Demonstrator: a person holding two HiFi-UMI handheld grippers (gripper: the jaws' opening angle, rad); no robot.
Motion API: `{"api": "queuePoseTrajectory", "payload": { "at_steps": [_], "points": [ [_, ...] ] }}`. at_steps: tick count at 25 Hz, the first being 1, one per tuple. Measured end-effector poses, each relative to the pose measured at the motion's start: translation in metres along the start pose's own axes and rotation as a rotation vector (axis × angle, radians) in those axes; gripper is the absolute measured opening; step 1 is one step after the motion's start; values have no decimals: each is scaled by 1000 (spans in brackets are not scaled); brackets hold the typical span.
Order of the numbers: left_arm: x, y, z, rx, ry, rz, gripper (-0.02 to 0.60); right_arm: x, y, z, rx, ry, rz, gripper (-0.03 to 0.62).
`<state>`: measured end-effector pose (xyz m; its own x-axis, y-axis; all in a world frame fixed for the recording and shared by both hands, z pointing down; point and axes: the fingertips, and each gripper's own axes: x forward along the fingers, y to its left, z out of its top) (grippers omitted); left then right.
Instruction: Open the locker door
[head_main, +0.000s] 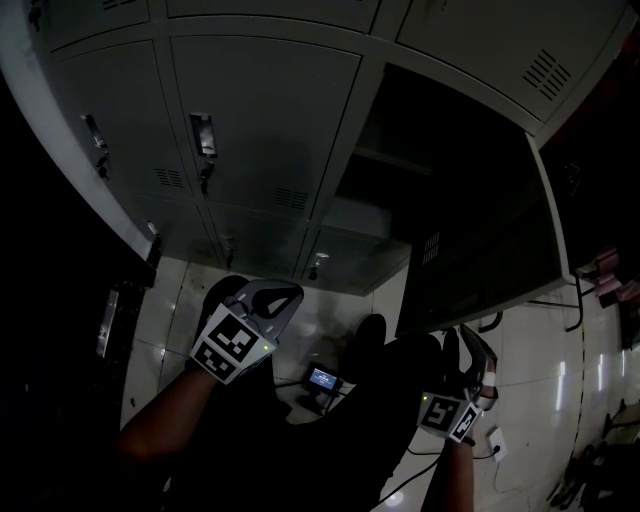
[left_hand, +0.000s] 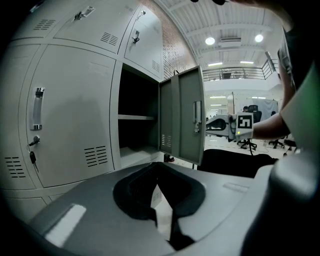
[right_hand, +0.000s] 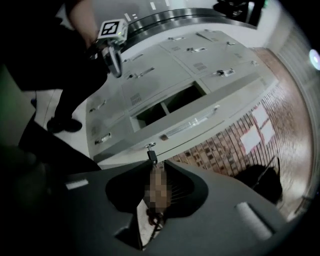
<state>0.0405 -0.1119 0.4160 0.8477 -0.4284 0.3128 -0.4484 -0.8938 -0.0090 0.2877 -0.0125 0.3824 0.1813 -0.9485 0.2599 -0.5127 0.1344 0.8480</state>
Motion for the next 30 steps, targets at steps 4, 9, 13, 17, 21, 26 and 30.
{"api": "queuePoseTrajectory", "payload": {
  "at_steps": [4, 9, 13, 17, 21, 26, 30],
  "points": [
    [0, 0, -1, 1, 1, -2, 12, -22, -3, 27, 305, -143, 39, 39],
    [1, -1, -1, 3, 4, 1, 12, -17, 47, 69, 541, -275, 334, 2],
    [1, -1, -1, 3, 3, -3, 12, -3, 70, 86, 516, -267, 424, 2],
    [0, -1, -1, 3, 5, -2, 12, 5, 78, 87, 592, -259, 484, 2],
    [-1, 0, -1, 4, 6, -4, 12, 6, 72, 84, 677, -272, 497, 0],
    [-1, -1, -1, 5, 11, -5, 12, 8, 72, 80, 709, -250, 507, 0],
    [-1, 2, 1, 8, 0, 0, 12, 10, 72, 86, 686, -261, 513, 1]
  ]
}}
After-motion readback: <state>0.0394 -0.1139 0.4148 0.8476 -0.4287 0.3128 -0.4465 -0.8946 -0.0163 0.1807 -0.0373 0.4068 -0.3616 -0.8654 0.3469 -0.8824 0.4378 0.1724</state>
